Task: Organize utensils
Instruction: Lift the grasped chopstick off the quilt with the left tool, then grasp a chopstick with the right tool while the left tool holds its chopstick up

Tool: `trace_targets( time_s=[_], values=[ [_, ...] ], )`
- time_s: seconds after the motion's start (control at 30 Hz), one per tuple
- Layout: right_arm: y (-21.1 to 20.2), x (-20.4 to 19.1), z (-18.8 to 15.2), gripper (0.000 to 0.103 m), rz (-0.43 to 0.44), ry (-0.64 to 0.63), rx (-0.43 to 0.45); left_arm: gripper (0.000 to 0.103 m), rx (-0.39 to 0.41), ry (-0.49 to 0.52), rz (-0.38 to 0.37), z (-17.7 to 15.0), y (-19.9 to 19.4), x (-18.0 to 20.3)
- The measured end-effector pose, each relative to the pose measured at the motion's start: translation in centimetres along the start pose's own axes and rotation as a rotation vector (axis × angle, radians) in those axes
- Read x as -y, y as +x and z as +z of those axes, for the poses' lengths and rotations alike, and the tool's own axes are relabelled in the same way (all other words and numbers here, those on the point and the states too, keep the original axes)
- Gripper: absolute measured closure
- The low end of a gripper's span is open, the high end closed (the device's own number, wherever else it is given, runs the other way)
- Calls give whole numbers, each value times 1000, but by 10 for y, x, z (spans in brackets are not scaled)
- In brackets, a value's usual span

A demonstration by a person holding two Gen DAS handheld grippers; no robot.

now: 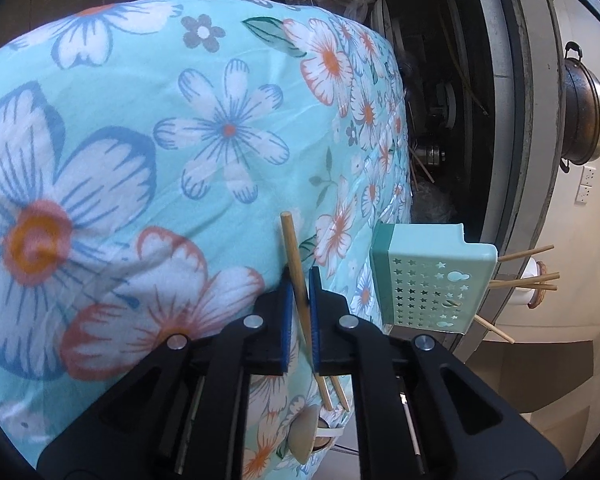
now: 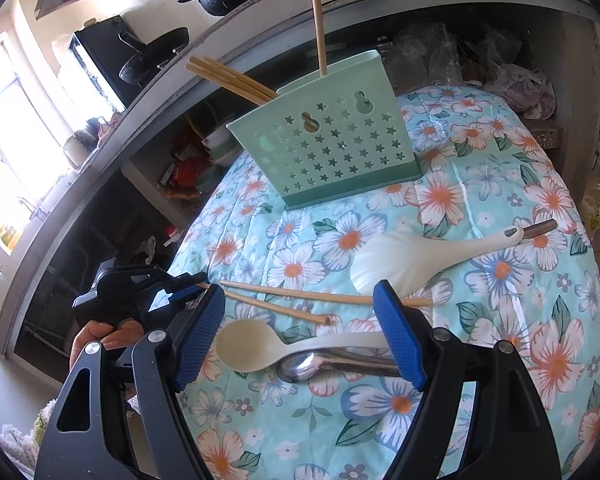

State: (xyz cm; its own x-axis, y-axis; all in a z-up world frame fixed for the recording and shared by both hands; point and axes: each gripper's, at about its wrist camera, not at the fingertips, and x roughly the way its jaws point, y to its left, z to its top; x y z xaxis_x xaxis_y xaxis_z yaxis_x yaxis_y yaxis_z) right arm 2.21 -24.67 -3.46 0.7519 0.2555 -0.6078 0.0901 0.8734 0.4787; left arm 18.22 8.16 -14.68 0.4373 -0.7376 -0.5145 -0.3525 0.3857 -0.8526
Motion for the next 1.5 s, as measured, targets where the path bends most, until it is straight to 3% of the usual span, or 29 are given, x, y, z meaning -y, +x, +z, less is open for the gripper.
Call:
trace_targets(
  time_s=[0.53,0.97,1.2,1.4,1.5],
  values=[
    [4,-9,1,29,2,-19,-2,99,25,-39,-160,8,-39,-2],
    [11,-16,-2,29,-12,-54,-21,99,52,-49,-202,13,-48,-2],
    [17,-18,14,29,-21,-177,-43,99,159,-13,-203,14,-69,4],
    [50,-53,30,34,37,-373,-129,99,311,102,-144,12,-93,21],
    [74,-72,32,39,67,-455,-192,99,417,211,-88,9,-110,37]
  ],
)
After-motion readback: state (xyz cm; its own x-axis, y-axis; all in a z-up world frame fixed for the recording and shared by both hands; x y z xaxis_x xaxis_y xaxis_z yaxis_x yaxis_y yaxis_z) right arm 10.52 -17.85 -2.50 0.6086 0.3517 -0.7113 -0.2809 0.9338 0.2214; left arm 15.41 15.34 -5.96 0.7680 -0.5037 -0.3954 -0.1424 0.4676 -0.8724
